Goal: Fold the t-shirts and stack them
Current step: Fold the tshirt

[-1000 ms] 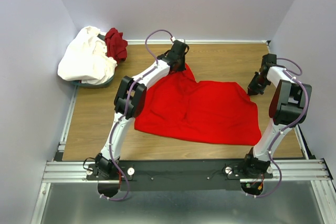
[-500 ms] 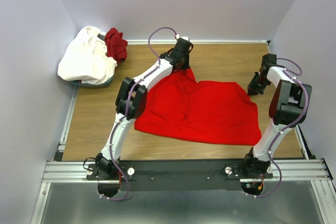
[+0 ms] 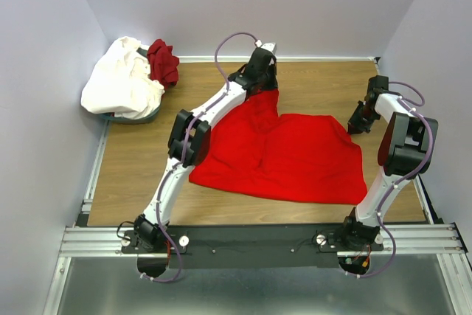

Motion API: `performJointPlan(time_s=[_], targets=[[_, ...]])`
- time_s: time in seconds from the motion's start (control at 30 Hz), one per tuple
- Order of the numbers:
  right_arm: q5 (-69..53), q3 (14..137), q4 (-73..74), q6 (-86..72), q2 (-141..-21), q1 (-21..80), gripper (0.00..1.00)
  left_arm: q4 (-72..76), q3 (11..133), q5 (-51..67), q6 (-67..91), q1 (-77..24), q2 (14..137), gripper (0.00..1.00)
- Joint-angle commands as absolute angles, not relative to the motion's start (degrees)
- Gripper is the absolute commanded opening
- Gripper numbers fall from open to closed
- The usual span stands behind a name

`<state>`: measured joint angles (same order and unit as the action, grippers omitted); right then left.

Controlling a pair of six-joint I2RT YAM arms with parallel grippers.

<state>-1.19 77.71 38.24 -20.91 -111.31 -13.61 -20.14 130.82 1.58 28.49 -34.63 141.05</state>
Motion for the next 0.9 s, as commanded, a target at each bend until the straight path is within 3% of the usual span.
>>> performJointPlan(time_s=[0.0,0.2,0.23,0.3,0.33,0.43,0.53,0.73,0.87], targets=[[-1.9,78.4,38.8,-20.7,-111.1,-13.7,0.1,-14.0,132.4,10.5,27.2,-35.9,144.7,0.0],[-1.7,78.1,38.8,-21.3,-111.3,-13.7,0.1,-8.8,132.9,17.8,25.7,-36.6,147.6,0.02],[-1.7,78.1,38.8,-21.4,-111.3,-13.7,0.1,-8.0,132.9,18.5,24.7,-36.7,147.6,0.17],[-1.3,78.4,38.8,-21.4,-111.5,-13.7,0.1,-7.4,132.6,19.4,23.9,-36.7,147.4,0.35],[-1.1,78.5,38.8,-21.5,-111.4,-13.7,0.1,-6.9,132.4,19.2,23.9,-36.7,147.0,0.58],[-0.6,78.9,38.8,-21.6,-111.7,-13.7,0.1,-5.8,127.6,16.6,23.3,-36.5,142.0,0.84],[-0.4,79.8,38.8,-21.7,-111.9,-13.7,0.1,-5.5,121.9,11.1,22.4,-36.1,137.1,0.88],[-0.3,82.0,38.9,-22.0,-112.7,-13.7,0.1,-3.2,98.5,-3.3,24.7,-35.4,122.1,0.9],[-0.3,83.1,38.9,-22.1,-113.1,-13.8,0.1,-2.9,89.1,-4.1,28.7,-33.1,118.6,0.91]])
